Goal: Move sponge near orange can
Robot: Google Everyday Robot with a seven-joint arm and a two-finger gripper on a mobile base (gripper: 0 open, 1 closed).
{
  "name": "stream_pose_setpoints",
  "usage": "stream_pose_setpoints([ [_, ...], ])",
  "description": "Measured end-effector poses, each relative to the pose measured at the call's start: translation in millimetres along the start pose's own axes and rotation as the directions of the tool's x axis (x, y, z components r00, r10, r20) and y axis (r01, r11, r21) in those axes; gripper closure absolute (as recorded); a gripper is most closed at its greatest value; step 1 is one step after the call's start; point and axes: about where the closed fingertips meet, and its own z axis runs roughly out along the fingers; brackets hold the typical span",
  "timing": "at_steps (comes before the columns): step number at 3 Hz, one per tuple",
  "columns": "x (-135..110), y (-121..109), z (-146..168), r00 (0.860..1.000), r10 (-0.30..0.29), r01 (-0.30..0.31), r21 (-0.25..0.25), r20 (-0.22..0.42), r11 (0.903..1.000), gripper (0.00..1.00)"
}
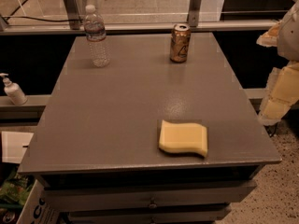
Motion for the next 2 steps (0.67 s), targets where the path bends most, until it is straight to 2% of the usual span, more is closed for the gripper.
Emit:
stream_pose_setpoints([
  [1,-0.2,-0.2,-0.3,1.000,0.000,0.000,0.002,0.001,1.0000,0.00],
  [2,-4.9,7.9,9.5,0.999,0.003,-0.002,-0.028,0.042,0.9996,0.00],
])
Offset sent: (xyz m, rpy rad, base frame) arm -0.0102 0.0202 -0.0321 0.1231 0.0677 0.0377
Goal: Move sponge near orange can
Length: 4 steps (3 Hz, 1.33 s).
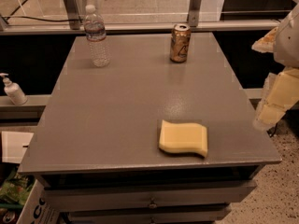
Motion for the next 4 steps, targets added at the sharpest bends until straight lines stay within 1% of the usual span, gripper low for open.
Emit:
stream_pose_setpoints([
  [1,-9,14,20,0.996,-0.011,0.014,-0.038,0.084,0.9992,0.00],
  [2,-23,28,48,0.982,-0.053,0.065,-0.064,0.180,0.9958,0.00],
  [3,-38,35,76,0.963,-0.102,0.124,-0.073,0.250,0.9896,0.00],
  [4,-47,35,101,0.946,-0.134,0.163,-0.076,0.294,0.9838,0.00],
])
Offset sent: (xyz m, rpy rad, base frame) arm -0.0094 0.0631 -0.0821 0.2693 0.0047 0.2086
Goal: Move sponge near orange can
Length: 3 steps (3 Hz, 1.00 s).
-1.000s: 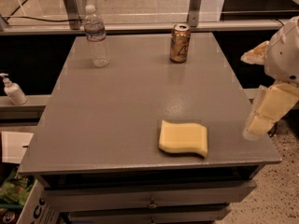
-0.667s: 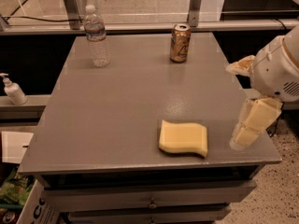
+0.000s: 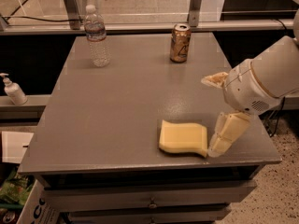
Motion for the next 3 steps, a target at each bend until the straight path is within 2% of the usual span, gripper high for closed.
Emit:
stream_pose_setpoints([
  [2,16,5,32,0.998,0.038,-0.036,-0.031,0.041,0.9988,0.00],
  [3,17,11,41,0.997,0.061,-0.059,-0.046,0.050,0.9972,0.16],
])
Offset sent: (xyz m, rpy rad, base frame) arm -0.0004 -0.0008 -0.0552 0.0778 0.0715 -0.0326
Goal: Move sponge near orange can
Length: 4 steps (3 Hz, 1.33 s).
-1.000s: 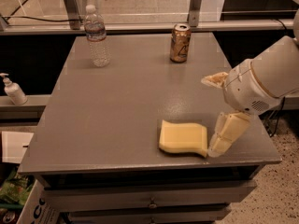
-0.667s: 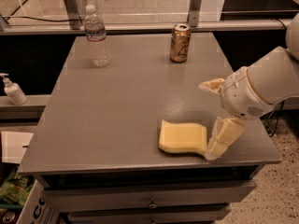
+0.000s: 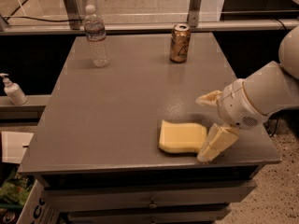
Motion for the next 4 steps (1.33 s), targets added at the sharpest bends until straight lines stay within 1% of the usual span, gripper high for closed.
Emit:
stream_pose_setpoints([
  [2,-2,5,9,0.999,0.036,-0.036,-0.017,0.013,0.9992,0.63],
  [3,3,3,5,0.998,0.069,-0.069,-0.004,0.009,0.9976,0.87],
  [4,15,-18,-13,0.993,0.117,-0.116,0.051,-0.007,0.9919,1.00],
])
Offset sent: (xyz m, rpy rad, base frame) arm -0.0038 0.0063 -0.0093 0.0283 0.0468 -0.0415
